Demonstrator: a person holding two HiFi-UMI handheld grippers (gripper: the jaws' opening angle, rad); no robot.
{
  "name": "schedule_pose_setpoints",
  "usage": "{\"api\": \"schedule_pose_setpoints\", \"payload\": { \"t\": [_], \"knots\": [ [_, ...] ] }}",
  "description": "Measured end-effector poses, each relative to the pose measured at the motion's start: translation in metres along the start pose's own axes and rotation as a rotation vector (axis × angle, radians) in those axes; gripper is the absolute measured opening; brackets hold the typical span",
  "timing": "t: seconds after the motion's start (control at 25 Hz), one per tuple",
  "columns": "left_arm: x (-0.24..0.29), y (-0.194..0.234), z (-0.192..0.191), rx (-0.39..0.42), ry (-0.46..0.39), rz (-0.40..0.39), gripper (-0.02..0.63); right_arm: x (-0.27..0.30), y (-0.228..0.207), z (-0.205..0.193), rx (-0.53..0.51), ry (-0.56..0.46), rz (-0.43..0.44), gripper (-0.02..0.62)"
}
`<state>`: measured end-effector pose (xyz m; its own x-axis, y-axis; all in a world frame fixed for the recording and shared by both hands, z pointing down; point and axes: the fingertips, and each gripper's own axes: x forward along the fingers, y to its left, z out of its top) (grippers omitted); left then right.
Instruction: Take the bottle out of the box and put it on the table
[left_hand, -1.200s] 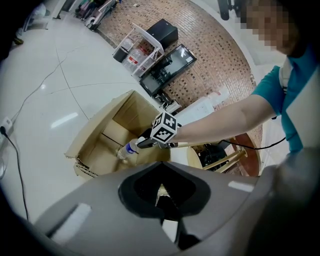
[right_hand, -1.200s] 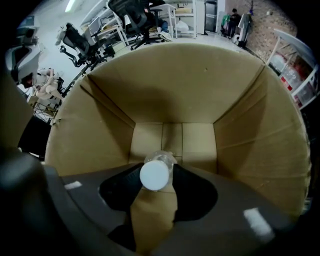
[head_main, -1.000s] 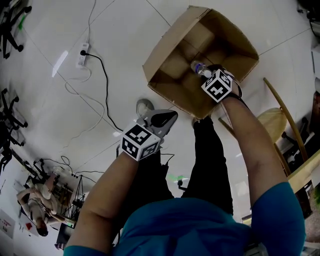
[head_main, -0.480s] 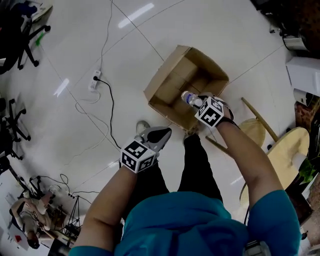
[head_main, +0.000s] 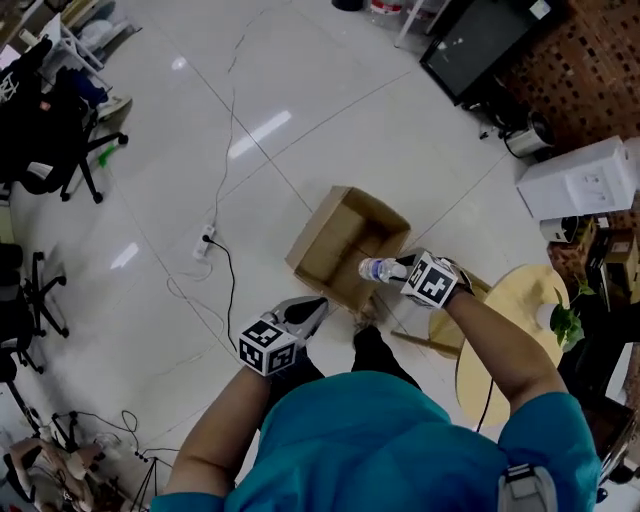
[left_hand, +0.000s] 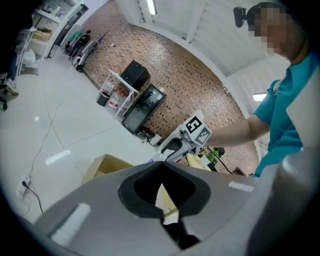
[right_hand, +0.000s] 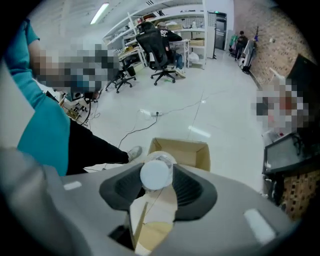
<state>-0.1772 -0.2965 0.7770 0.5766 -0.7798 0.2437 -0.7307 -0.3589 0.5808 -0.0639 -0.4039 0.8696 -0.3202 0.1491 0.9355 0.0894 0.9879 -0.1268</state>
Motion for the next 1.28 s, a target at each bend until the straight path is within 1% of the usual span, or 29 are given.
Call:
{"api": "schedule_pose_setpoints", "payload": {
  "t": [0.12,0.2,0.32,0.48,0.56,0.64,0.76,0.88,1.0,1.08,1.28],
  "knots": [
    [-0.029,-0.039,0.025,0.039,-0.027,-0.030,0.000,-0.062,0.028,-0.001,0.001,-0.048,-0.027,0.176],
    [-0.051,-0.061,0.049,0.065,-0.038,-0.062,0.000,-0.105,0.046,0.005,0.013,-0.056,-0.053,0.176],
    [-0.098,-0.098,0.079,0.108,-0.045,-0.123,0.000,-0.171,0.084,0.022,0.042,-0.058,-0.104,0.176],
    [-0.144,-0.136,0.110,0.168,-0.020,-0.217,0.000,-0.259,0.136,0.035,0.155,-0.110,-0.167,0.176],
    [-0.155,-0.145,0.122,0.187,0.001,-0.244,0.000,-0.294,0.155,0.036,0.213,-0.140,-0.188,0.176],
    [-0.159,-0.157,0.130,0.191,0.016,-0.259,0.000,-0.322,0.170,0.028,0.256,-0.157,-0.204,0.175],
    [-0.149,-0.195,0.140,0.207,0.036,-0.296,0.000,-0.361,0.191,-0.006,0.303,-0.160,-0.228,0.175],
    [-0.126,-0.251,0.142,0.267,0.071,-0.345,0.000,-0.402,0.213,-0.055,0.345,-0.172,-0.251,0.172],
    [-0.099,-0.305,0.132,0.329,0.091,-0.388,0.000,-0.429,0.242,-0.109,0.377,-0.192,-0.270,0.169],
    [-0.075,-0.343,0.122,0.356,0.094,-0.412,0.000,-0.443,0.258,-0.147,0.387,-0.196,-0.277,0.166],
    [0.005,-0.443,0.091,0.342,0.109,-0.486,0.000,-0.468,0.277,-0.238,0.377,-0.159,-0.288,0.163]
  ]
}}
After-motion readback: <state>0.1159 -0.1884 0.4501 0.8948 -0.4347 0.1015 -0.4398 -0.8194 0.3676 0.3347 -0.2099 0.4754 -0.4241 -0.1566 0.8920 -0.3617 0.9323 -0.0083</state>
